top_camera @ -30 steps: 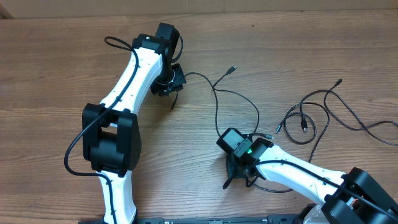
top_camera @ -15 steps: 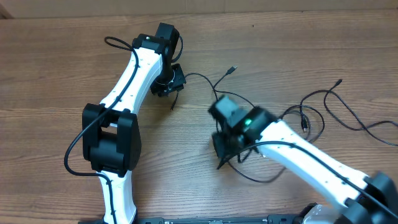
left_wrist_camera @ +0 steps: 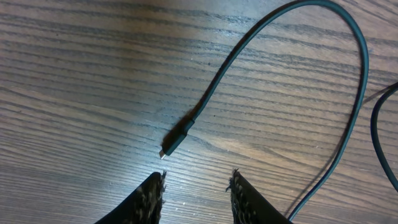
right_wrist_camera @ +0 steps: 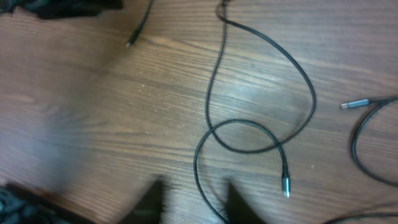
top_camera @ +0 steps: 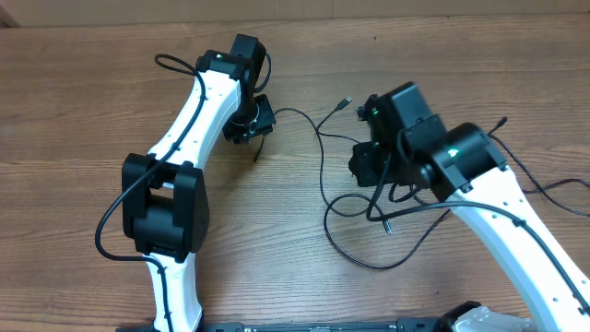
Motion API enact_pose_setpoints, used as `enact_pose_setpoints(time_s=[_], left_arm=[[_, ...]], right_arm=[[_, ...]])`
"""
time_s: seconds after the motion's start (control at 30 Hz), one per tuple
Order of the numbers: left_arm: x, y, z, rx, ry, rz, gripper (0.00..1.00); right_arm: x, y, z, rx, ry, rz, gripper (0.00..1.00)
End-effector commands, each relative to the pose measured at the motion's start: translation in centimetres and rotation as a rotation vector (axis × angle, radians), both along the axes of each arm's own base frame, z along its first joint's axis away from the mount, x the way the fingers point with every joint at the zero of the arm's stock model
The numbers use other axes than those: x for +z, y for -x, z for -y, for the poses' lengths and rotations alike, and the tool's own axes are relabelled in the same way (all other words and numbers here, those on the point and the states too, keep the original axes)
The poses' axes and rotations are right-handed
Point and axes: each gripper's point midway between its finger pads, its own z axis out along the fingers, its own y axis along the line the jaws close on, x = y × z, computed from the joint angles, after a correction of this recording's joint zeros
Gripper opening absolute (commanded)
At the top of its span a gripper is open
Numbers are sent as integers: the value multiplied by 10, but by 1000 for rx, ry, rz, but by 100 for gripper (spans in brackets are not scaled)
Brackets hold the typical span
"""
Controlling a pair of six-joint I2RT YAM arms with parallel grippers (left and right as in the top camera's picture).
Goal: Untangle cables
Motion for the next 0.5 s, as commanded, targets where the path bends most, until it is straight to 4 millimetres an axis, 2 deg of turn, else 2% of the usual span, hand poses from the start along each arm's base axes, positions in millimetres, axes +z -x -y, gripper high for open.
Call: enact_pose_setpoints(time_s=[0.0, 0.1, 0.3, 0.47], left_arm=[[-6, 3, 3, -15, -1, -16, 37], [-6, 4, 3, -15, -2, -16, 38], [-6, 4, 3, -15, -2, -19, 43], [-6, 4, 3, -15, -2, -18, 42]], right_arm=[[-11, 14, -12, 50, -64, -79, 57], [-34, 26, -19, 51, -52, -159, 66], [-92, 46, -31, 72, 15, -292, 65], [-128, 63, -43, 103, 55, -349, 61]])
